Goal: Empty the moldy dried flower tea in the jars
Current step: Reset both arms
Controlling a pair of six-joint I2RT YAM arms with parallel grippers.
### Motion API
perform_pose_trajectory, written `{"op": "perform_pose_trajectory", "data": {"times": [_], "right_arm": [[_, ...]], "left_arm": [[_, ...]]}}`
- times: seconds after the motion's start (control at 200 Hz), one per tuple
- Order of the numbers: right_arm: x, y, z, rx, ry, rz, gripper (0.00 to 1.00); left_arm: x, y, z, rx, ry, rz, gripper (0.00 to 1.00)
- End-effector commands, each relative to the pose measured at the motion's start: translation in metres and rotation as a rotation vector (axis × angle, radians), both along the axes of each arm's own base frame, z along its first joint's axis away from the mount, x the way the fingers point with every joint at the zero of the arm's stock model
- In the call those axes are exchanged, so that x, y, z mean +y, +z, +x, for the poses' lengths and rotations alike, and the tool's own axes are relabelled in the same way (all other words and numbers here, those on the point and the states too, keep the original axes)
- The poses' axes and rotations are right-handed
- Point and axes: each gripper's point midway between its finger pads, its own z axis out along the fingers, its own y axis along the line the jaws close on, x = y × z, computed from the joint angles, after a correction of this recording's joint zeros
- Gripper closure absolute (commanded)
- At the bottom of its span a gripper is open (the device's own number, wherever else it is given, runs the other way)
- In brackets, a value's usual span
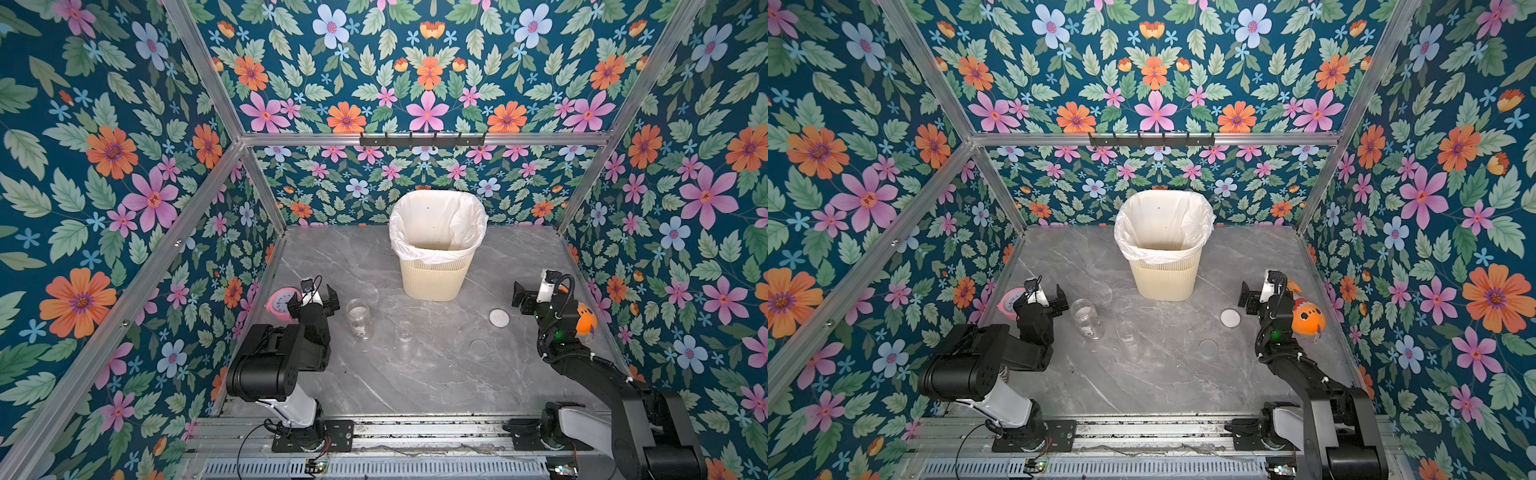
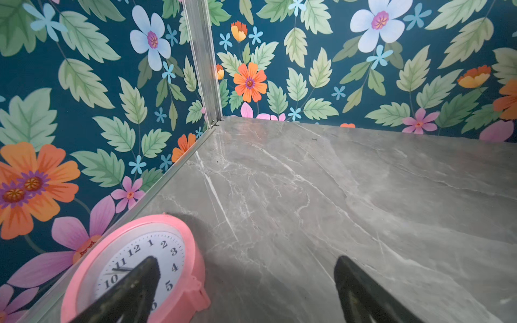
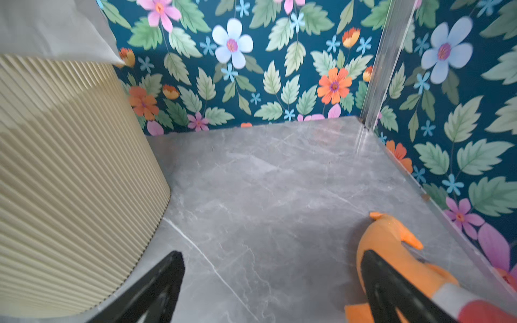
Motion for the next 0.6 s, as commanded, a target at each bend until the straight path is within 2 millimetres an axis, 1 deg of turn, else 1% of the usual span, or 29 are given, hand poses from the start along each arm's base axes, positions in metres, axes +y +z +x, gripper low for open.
{"op": "perform_pose_trajectory", "data": {"times": [0.0,0.055,0.08,0.115,0.16,0.195,0.2,0.21,0.22,0.25,0.27,0.3,0.35,0.37,0.43,0.49,0.54,0.595], "right_arm": [[-0.008,-0.032,-0.009,0.087,-0.042,-0.029,0.01],[-0.012,-0.04,-0.008,0.064,-0.055,-0.029,0.01],[-0.01,-0.038,-0.006,0.042,-0.046,-0.016,0.01],[-0.002,-0.04,-0.004,0.03,0.001,-0.004,0.01],[0.002,-0.05,0.002,0.053,0.03,-0.015,0.01],[0.003,-0.062,0.005,0.066,0.032,-0.016,0.01],[0.002,-0.06,0.006,0.054,0.031,-0.016,0.01],[0.002,-0.063,0.007,0.053,0.03,-0.016,0.01],[0.002,-0.059,0.01,0.026,0.027,-0.017,0.01],[-0.002,-0.058,0.013,0.002,0.006,-0.021,0.01],[-0.003,-0.062,0.012,0.034,-0.001,-0.015,0.01],[-0.005,-0.072,0.01,0.126,-0.017,-0.001,0.01],[-0.016,-0.069,0.018,0.11,-0.079,0.007,0.01],[-0.017,-0.067,0.019,0.089,-0.083,-0.002,0.01],[-0.017,-0.073,0.015,0.145,-0.084,0.013,0.01],[-0.017,-0.067,0.018,0.093,-0.084,0.001,0.01],[-0.017,-0.072,0.016,0.134,-0.083,0.01,0.01],[-0.017,-0.069,0.017,0.114,-0.083,0.009,0.01]], "left_arm": [[-0.007,0.0,0.001,-0.003,-0.046,0.001,0.0],[-0.007,0.0,0.0,-0.005,-0.056,-0.002,0.0],[-0.006,0.0,0.0,-0.003,-0.053,-0.005,0.01],[-0.004,-0.002,0.002,0.008,-0.047,-0.009,0.0],[-0.003,-0.003,0.005,0.018,-0.042,-0.014,0.0],[-0.003,-0.003,0.005,0.017,-0.044,-0.015,0.0],[-0.003,-0.003,0.005,0.018,-0.044,-0.015,0.0],[-0.003,-0.003,0.005,0.018,-0.044,-0.015,0.0],[-0.003,-0.002,0.005,0.016,-0.044,-0.015,0.01],[-0.003,-0.002,0.005,0.016,-0.043,-0.015,0.0],[-0.003,-0.002,0.005,0.016,-0.043,-0.015,0.0],[-0.003,-0.002,0.005,0.016,-0.044,-0.015,0.0],[-0.003,-0.003,0.005,0.017,-0.043,-0.015,0.0],[-0.003,-0.002,0.005,0.015,-0.044,-0.015,0.0],[-0.003,-0.002,0.005,0.015,-0.043,-0.015,0.0],[-0.003,-0.002,0.005,0.013,-0.044,-0.015,0.01],[-0.003,-0.002,0.004,0.013,-0.043,-0.014,0.0],[-0.002,-0.001,0.004,0.01,-0.04,-0.014,0.0]]}}
